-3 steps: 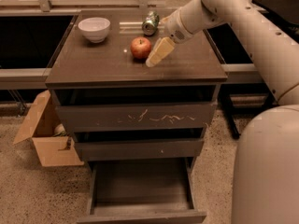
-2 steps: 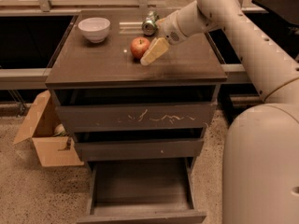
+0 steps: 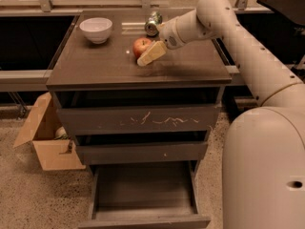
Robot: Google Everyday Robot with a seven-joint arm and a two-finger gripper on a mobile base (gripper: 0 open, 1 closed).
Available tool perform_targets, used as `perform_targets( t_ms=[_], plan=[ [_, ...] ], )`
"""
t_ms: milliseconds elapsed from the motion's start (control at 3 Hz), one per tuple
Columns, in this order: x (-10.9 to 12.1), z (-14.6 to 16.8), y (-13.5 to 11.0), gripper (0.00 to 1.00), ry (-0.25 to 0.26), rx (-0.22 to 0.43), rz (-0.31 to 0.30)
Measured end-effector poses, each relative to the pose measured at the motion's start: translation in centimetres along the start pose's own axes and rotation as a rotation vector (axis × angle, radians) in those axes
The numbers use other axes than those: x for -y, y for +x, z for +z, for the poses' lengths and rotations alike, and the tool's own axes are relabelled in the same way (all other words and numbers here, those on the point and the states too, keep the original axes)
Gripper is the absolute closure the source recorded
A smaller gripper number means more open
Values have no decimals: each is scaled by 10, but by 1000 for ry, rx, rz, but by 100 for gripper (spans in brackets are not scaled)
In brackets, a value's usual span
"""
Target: Place apple into bottom drawer
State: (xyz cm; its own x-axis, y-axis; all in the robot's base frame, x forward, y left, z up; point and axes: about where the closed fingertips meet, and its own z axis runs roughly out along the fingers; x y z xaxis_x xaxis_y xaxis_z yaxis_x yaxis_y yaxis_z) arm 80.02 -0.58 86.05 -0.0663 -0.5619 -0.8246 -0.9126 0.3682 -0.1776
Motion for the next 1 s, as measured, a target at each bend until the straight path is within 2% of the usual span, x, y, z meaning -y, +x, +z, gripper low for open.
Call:
perform_targets(
  t_ms=[333,1000],
  plan=[
    [5,11,2,27,14,37,40],
    [0,17,7,73,3,43,64]
  ],
)
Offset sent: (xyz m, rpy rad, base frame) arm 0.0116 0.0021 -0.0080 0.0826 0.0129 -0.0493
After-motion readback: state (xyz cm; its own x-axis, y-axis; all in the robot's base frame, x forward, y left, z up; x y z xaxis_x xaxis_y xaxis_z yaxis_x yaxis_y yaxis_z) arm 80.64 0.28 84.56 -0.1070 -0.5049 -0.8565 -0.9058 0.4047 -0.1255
